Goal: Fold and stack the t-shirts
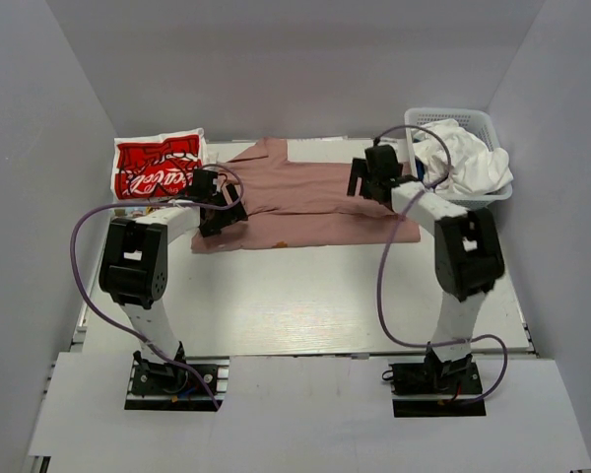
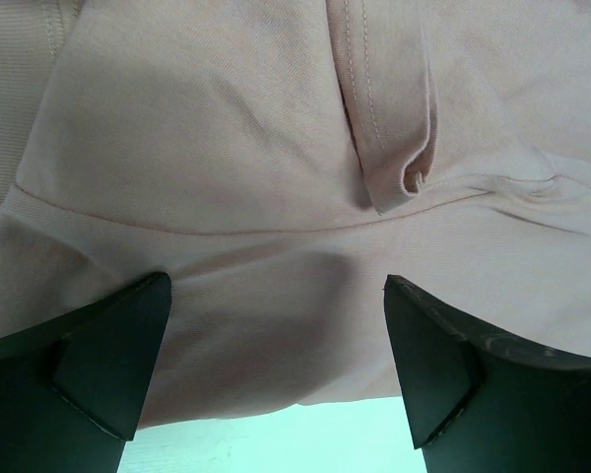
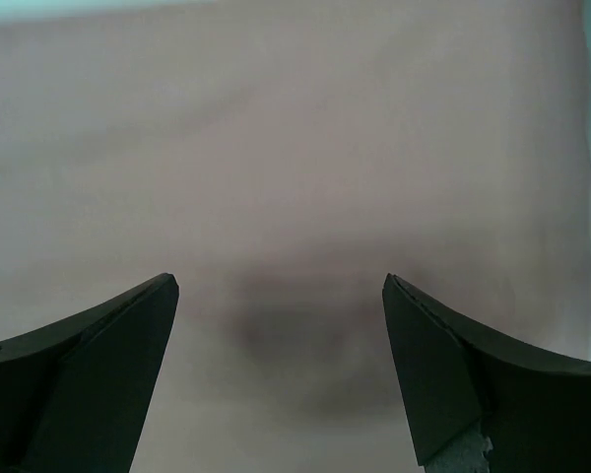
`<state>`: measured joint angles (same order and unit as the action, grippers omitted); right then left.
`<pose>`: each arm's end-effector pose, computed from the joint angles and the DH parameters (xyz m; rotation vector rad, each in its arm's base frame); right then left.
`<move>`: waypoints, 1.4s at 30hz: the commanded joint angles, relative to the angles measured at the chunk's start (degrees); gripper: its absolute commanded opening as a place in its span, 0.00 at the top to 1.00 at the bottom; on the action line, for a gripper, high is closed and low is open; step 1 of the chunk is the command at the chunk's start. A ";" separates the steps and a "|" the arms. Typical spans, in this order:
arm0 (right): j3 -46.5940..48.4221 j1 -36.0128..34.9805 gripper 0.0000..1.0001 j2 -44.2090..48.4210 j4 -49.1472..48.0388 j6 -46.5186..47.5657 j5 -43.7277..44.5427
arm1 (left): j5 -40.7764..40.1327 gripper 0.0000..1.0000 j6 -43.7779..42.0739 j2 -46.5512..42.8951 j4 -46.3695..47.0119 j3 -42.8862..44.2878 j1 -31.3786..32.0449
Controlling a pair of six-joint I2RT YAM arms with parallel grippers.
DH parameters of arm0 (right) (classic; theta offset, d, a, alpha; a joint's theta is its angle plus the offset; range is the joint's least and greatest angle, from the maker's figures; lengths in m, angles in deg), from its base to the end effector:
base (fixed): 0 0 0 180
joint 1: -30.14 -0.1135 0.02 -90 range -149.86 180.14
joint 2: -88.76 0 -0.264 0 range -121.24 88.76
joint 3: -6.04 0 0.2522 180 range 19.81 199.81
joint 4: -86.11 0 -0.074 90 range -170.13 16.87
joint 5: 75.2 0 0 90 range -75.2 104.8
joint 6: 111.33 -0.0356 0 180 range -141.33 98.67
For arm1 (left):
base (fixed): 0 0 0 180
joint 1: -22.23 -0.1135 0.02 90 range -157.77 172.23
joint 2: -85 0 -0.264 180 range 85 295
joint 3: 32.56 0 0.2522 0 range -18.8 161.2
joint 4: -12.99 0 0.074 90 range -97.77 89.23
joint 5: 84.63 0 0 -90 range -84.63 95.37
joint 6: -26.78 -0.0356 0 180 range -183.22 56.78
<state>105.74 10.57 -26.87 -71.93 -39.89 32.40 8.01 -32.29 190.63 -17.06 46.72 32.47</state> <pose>0.4388 0.1446 0.2160 0.1465 2.1914 0.0293 0.3714 -0.0688 0.1645 -0.4472 2.5499 -0.3306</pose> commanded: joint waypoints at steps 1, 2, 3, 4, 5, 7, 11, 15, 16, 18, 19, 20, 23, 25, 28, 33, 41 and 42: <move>-14.80 -1.26 0.10 13.66 -0.65 0.38 -0.99 | -0.70 0.00 -1.41 -0.41 -4.98 -1.00 -0.31; -16.74 -1.52 0.10 16.38 -0.04 0.20 -1.17 | -0.70 0.00 -1.41 -0.42 -4.98 -1.00 -0.31; -18.24 -1.26 0.10 18.23 0.49 -0.32 -2.21 | -0.70 0.00 -1.41 -0.42 -4.98 -1.00 -0.31; -21.56 -1.43 0.10 18.51 1.54 -0.59 -3.44 | -0.70 0.00 -1.41 -1.03 -4.98 -1.00 0.21; -22.29 -1.43 0.10 18.86 1.72 -0.59 -3.98 | -0.70 0.00 -1.41 -1.03 -4.98 -1.53 0.22; -23.53 -1.17 0.10 17.82 1.37 -0.51 -2.94 | -0.70 0.00 -1.41 -1.56 -4.98 -1.53 0.22; -19.06 -0.21 0.10 12.90 2.60 -1.03 -1.16 | -0.70 0.00 -1.41 -1.56 -5.50 -2.06 0.22; -14.30 0.76 0.10 7.54 3.93 -2.44 -2.66 | -0.70 0.00 -1.41 -1.56 -6.11 -1.53 0.22; -13.95 0.68 0.10 7.09 3.31 -2.70 -2.58 | -0.70 0.00 -1.93 -1.56 -6.12 -1.01 0.22; -14.04 1.29 0.10 6.13 -2.20 -2.70 -1.70 | -0.70 0.00 -1.93 -1.56 -6.12 -1.00 0.22; -13.17 1.47 0.10 5.69 -3.62 -2.79 -1.52 | -0.70 0.00 -2.46 -1.56 -6.12 -1.00 0.22; -10.98 1.90 0.10 3.59 -5.99 -2.88 0.39 | -0.70 0.00 -2.46 -1.56 -6.12 -1.00 0.22; -0.64 3.40 0.10 -3.76 -5.41 -3.84 3.39 | -0.70 0.00 -2.46 -1.56 -6.12 -1.00 0.22; 7.39 4.54 0.10 -7.83 0.22 -4.19 3.66 | -0.70 0.00 -3.07 -1.56 -6.12 -0.48 -0.31; 11.72 4.90 0.10 -9.18 3.47 -4.37 3.49 | -0.70 0.00 -3.08 -1.56 -6.65 0.13 -0.31; -5.90 4.98 0.10 1.77 -0.03 -5.25 0.07 | -0.70 0.00 -3.60 -1.56 -6.65 3.29 -0.31; -22.47 4.81 0.10 10.43 -4.96 -6.30 -3.63 | 1.06 0.00 -3.08 0.02 -4.98 4.72 0.22; -23.52 4.81 0.10 10.43 -4.69 -6.57 -3.81 | 1.75 0.00 -3.08 0.72 -4.98 3.93 0.22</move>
<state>83.99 15.33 -17.89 -74.37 -44.99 30.09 8.12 -35.21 190.52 -21.74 50.82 32.53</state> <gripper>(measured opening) 0.903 0.997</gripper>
